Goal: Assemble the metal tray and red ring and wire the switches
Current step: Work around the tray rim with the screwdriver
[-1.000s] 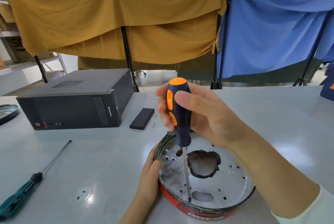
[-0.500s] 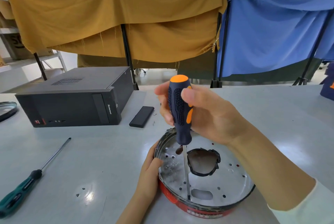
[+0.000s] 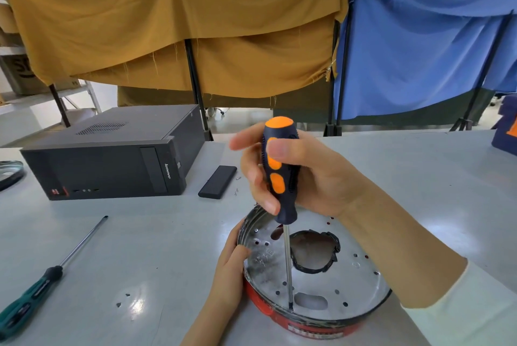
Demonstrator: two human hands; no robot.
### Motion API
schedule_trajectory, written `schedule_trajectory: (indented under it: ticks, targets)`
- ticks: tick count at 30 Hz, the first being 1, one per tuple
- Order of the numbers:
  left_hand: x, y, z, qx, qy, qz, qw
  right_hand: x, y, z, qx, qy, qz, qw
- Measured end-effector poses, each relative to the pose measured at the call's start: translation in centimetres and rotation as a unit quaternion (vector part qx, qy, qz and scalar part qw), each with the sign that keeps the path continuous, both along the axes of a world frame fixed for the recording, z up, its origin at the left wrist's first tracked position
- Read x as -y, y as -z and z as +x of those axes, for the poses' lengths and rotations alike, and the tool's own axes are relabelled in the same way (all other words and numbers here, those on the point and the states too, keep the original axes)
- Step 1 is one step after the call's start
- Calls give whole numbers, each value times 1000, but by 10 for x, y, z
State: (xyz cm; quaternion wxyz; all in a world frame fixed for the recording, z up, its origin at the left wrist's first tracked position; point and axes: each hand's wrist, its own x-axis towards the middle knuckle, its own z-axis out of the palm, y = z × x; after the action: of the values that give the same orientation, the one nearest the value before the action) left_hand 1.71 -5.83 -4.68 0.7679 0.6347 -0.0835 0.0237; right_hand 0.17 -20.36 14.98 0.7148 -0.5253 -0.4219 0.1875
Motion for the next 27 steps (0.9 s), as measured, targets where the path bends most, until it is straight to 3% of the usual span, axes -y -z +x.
schedule_trajectory:
  ticks: [4,6,8,10,12,14,16,18,20,22,24,27]
  targets:
    - [1,-2,-2,12,-2,4,1000,-8,6,-6,71,211,-8,975]
    - [2,-3,-2,14,1,-2,1000,-9,6,-5,95,269,-14,958]
    - [2,-3,-3,13,6,-4,1000,-6,3,-2,82,240,-33,967]
    - [2,-2,-2,10,5,-9,1000,-1,0,-1,13,100,-17,995]
    - [2,-2,-2,9,1,-12,1000,3,0,0,-56,-9,20,998]
    - [3,-4,-3,14,-1,-14,1000,3,4,0,-64,7,23,998]
    - [3,-4,-4,18,-2,-13,1000,-2,10,-1,-23,123,8,992]
    - [3,-4,-4,25,-1,-8,1000,-11,18,-5,53,285,3,957]
    - [2,-4,-3,29,-2,-3,1000,-14,21,-6,80,371,12,925]
    - [2,-3,-3,28,-1,-4,1000,-9,16,-4,48,319,12,947]
    - [1,-3,-3,21,3,-10,1000,0,6,3,-9,160,4,987]
    - [1,-2,-2,15,10,-15,1000,7,-4,12,-56,-39,-1,998]
